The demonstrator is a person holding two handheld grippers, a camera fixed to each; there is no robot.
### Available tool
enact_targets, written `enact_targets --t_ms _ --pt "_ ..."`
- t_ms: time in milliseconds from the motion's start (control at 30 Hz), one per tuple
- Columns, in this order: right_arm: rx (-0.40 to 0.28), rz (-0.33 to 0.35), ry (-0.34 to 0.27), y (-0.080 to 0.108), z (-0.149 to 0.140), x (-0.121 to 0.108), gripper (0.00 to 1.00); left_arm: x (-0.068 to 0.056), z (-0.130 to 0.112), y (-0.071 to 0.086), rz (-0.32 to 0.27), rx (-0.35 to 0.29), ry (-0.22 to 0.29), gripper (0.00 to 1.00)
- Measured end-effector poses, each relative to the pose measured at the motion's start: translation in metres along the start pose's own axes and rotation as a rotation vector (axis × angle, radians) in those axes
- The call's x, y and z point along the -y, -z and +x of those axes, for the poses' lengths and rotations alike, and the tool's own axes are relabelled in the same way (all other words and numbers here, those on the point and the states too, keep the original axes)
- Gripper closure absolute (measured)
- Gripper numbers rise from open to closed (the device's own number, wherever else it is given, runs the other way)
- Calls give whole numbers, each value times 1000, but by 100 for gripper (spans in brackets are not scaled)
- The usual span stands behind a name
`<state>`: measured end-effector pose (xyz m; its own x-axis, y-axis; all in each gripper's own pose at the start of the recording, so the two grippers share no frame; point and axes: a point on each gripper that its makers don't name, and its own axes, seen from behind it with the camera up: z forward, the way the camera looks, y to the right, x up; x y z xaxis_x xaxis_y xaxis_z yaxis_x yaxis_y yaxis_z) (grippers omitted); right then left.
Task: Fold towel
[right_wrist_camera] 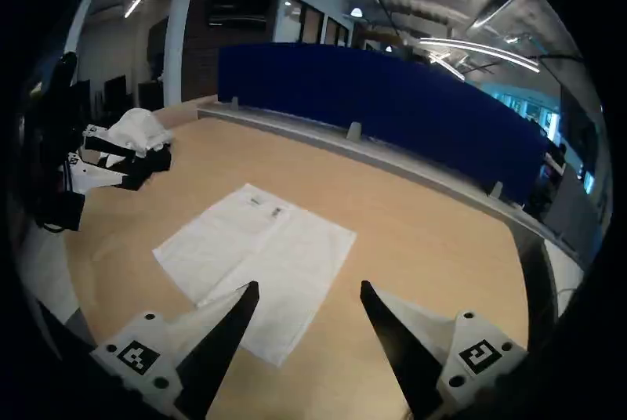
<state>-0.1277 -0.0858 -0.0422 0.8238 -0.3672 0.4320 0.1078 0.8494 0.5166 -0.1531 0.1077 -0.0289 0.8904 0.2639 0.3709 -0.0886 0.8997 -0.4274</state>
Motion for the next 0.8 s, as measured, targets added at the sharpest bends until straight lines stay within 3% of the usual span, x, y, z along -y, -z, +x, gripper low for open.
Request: enact_targets --t_ms 467,800 --pt "113 43 9 -26 -59 15 0 -23 -53 -25 -62 120 -17 12" --pt "186 68 20 -32 -93 22 0 -40 -83 -36 -118 204 -28 12"
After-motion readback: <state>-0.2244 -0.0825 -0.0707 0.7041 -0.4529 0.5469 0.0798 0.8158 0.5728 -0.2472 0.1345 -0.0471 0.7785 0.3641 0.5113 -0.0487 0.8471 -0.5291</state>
